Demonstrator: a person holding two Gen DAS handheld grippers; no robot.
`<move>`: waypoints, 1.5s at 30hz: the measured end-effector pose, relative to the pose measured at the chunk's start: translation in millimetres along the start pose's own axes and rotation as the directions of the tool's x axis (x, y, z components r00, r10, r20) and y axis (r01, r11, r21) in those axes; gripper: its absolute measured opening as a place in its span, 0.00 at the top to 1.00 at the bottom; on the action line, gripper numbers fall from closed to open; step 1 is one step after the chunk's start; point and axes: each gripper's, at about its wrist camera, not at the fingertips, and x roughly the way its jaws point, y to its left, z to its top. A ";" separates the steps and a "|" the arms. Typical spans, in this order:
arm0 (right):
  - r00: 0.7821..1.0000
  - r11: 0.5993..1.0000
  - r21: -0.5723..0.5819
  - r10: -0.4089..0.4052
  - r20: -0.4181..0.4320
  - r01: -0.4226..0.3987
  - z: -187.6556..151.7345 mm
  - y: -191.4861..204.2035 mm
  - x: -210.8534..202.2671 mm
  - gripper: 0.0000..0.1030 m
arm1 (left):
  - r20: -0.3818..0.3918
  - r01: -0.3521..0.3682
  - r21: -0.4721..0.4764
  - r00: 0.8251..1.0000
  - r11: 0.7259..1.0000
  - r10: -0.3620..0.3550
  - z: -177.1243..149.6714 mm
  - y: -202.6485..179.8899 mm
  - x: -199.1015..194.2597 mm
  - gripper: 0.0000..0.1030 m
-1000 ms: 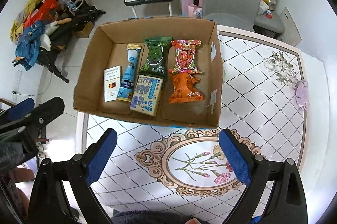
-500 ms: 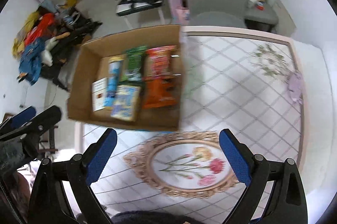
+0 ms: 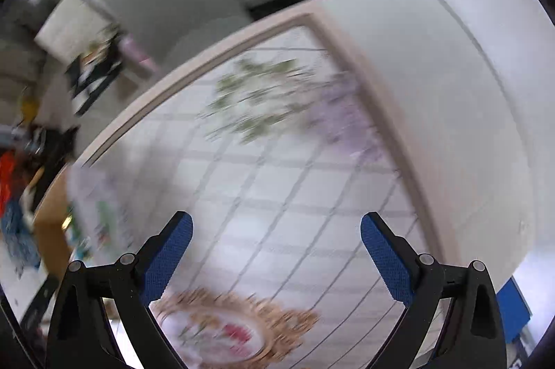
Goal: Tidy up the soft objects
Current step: 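Reach the right tool to the lilac cloth and grasp it, then carry the lilac cloth into the box with the right tool and release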
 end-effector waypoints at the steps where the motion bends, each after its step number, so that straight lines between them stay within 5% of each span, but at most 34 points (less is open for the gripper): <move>1: 1.000 1.000 0.006 0.004 -0.012 -0.004 11.1 -8.2 9.8 0.04 | -0.007 -0.006 -0.002 1.000 1.000 0.006 2.5 -8.3 5.3 0.05; 11: 0.977 0.985 -0.109 -0.146 -0.155 0.130 83.6 -27.7 117.5 0.05 | -0.062 -0.079 0.029 0.995 0.996 0.081 19.4 -65.4 47.6 0.05; 13: 0.968 0.982 -0.121 -0.165 -0.189 0.144 84.9 -29.0 133.2 0.20 | -0.075 -0.085 0.033 0.993 0.996 0.088 20.5 -70.1 52.8 0.05; 14: 0.963 0.982 -0.117 -0.171 -0.209 0.149 84.4 -30.8 141.6 0.50 | -0.079 -0.084 0.036 0.993 0.996 0.086 21.0 -72.1 54.6 0.05; 15: 0.961 0.982 -0.112 -0.174 -0.214 0.153 83.5 -32.2 144.5 0.58 | -0.082 -0.083 0.039 0.993 0.996 0.086 21.1 -73.7 55.5 0.05; 18: 0.968 0.983 -0.111 -0.167 -0.185 0.149 79.0 -30.0 138.0 0.60 | -0.082 -0.076 0.048 0.993 0.996 0.080 20.6 -75.4 53.7 0.05; 25: 0.993 0.987 -0.157 0.019 -0.119 -0.038 45.4 17.3 70.2 0.60 | -0.056 0.002 0.074 0.998 0.997 0.002 18.2 -62.7 24.1 0.05; 30: 0.978 0.935 -0.289 0.187 -0.093 -0.206 -7.7 98.3 -3.5 0.60 | -0.039 0.065 0.106 0.997 0.992 -0.062 15.9 -22.7 -8.5 0.05; 37: 0.950 0.839 -0.446 0.287 -0.127 -0.313 -90.9 209.1 -67.1 0.60 | -0.001 0.098 0.048 0.995 0.994 -0.098 15.4 81.6 -43.6 0.05; 45: 0.924 0.812 -0.445 0.302 -0.235 -0.378 -167.2 309.6 -48.5 0.60 | 0.002 0.145 0.005 0.989 0.989 -0.145 21.5 179.8 -30.7 0.05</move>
